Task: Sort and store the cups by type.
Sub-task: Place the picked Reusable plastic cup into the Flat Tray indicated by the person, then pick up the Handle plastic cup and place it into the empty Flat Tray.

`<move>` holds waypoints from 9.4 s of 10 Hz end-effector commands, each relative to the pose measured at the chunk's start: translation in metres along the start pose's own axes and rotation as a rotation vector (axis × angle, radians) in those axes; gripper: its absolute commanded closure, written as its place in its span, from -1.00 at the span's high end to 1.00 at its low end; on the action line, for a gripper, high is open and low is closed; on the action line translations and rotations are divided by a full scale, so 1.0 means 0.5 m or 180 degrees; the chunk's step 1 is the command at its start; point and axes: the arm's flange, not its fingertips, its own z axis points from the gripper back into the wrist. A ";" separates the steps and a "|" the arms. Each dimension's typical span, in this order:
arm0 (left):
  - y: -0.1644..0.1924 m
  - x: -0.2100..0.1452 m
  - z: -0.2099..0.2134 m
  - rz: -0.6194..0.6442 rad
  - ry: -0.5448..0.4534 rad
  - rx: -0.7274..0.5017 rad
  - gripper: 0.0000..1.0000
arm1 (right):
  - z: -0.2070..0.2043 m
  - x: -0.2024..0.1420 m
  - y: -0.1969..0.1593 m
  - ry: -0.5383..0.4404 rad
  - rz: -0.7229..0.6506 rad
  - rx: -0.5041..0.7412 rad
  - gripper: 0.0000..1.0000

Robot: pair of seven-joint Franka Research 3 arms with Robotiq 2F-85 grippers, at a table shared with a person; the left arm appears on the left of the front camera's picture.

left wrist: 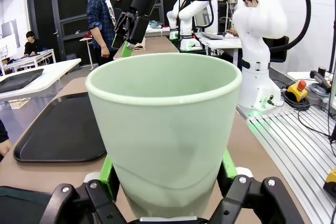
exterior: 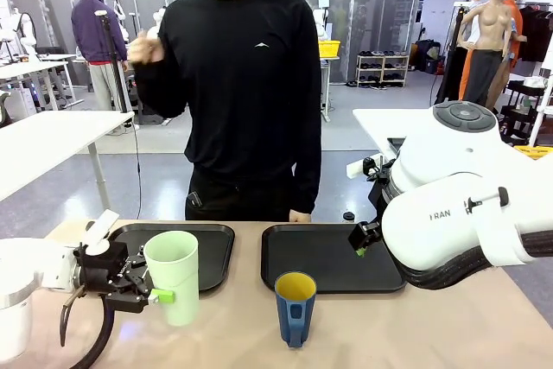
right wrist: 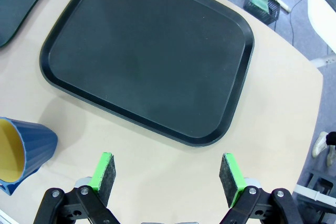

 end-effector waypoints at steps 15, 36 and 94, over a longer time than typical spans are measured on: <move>0.124 0.062 0.129 -0.0169 0.0093 0.0621 0.72 | 0.000 0.001 0.000 -0.0002 0.0000 0.0000 1.00; 0.325 -0.081 0.222 0.0040 0.0081 0.1099 0.72 | 0.000 0.001 0.000 -0.0002 0.0000 0.0000 1.00; 0.068 -0.004 0.366 -0.0142 0.1169 0.1180 1.00 | 0.000 0.001 0.000 -0.0002 0.0000 0.0000 1.00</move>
